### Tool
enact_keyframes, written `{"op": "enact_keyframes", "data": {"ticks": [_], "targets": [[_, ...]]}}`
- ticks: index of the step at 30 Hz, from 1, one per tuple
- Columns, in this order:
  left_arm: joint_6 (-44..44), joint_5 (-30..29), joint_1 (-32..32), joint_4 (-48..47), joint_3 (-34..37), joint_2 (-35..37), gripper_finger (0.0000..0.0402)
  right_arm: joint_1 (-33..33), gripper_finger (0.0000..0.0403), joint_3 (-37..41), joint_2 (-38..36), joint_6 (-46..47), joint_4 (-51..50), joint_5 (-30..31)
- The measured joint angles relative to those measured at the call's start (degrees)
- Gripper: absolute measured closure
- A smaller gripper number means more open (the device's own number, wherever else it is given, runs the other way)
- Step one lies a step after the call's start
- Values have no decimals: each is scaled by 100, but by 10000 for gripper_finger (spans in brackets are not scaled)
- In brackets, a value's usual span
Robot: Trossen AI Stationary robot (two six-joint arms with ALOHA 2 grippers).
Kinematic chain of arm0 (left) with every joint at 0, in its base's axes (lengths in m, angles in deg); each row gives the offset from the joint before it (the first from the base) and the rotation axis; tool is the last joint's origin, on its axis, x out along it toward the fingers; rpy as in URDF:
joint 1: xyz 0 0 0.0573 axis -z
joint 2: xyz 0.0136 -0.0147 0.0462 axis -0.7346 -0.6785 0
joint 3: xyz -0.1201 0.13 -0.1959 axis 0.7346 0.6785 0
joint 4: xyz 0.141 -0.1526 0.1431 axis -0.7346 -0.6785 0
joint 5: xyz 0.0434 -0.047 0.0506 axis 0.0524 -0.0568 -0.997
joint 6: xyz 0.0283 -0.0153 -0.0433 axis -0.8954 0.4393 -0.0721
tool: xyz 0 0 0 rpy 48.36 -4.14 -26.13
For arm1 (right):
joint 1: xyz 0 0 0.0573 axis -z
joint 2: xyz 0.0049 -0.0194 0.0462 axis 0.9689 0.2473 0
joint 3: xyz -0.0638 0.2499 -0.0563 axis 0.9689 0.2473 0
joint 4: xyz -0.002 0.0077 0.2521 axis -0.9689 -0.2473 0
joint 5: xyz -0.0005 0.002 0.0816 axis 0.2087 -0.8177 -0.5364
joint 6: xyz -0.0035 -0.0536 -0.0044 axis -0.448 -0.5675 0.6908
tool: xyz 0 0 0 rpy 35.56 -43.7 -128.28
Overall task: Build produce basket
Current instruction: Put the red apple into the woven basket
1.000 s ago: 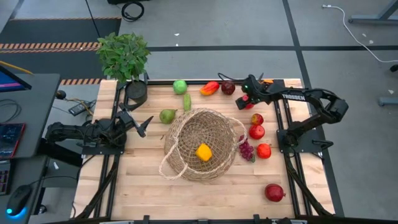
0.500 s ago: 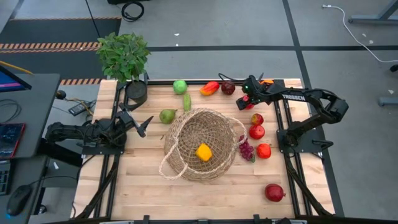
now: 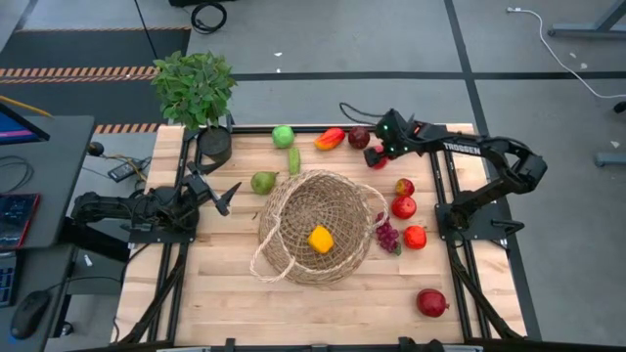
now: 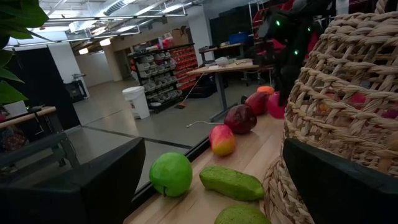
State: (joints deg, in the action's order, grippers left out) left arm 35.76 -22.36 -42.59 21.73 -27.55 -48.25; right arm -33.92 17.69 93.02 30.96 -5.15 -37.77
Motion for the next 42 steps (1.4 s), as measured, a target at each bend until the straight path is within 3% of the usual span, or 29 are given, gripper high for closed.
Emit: {"op": "enact_keyframes", "data": {"ticks": [4,8,16,25,33,42], "targets": [[0,0,0,0,0,0,14,0,35,-313,0,148,566,-1125],[0,2,-1,0,0,0,14,0,35,-591,-2,941,1235,-2142],[0,0,-1,0,0,0,14,-75,35,-1198,-2,3034,3386,-3244],[0,2,1,0,0,0,14,-476,35,-1586,-13,3928,6251,-3514],[2,2,-1,0,0,0,14,-1245,35,-1586,-14,4332,8533,-3762],[0,0,1,0,0,0,14,-2148,35,-1586,-17,4201,9445,-3679]]}}
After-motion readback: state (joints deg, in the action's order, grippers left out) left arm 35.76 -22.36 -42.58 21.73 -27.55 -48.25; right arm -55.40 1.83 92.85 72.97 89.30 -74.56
